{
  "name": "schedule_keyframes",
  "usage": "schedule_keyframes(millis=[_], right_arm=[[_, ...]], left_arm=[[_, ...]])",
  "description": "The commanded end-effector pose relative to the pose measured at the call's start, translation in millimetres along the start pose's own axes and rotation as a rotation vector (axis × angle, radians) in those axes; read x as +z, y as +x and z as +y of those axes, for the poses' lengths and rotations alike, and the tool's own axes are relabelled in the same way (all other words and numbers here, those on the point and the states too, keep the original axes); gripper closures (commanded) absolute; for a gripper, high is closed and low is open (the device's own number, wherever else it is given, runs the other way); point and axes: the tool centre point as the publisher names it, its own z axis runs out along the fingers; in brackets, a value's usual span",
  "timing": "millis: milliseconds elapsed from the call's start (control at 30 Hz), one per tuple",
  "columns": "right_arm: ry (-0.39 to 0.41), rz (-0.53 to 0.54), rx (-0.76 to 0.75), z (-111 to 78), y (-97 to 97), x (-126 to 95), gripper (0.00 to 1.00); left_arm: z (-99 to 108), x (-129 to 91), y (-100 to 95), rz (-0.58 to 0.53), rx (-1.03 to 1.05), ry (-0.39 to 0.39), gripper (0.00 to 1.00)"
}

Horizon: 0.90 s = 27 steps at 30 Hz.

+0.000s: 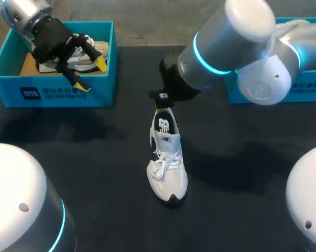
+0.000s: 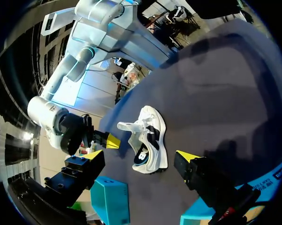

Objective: Take the shoe out of the shoebox, open the shoe tongue, remove and reinsert the insole, then place the shoe into the shoebox

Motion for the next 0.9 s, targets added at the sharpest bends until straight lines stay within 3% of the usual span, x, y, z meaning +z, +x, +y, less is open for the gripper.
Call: schedule_keyframes(millis=[33,600,733,900], right_arm=[[-0.033,-0.435,0.053,-10.4,4.6,3,1.0],[-0.018,-0.417,0.057,-11.7,6.1,6,1.0],[-0.002,-0.403,0.183,-11.6,2.5,19,1.0],[0.059,-0.4,0.219,-9.1,0.9,31,1.0]], left_arm=[[-7,-8,1.0,0.005,0.0,-0.009,0.0],[-8,-12,3.1,0.009,0.004,0.0,0.0],[-11,-11,-0.6,0.007,0.007,-0.003,0.0],[-13,-10,-0.2,0.001,0.01,-0.007,0.0]])
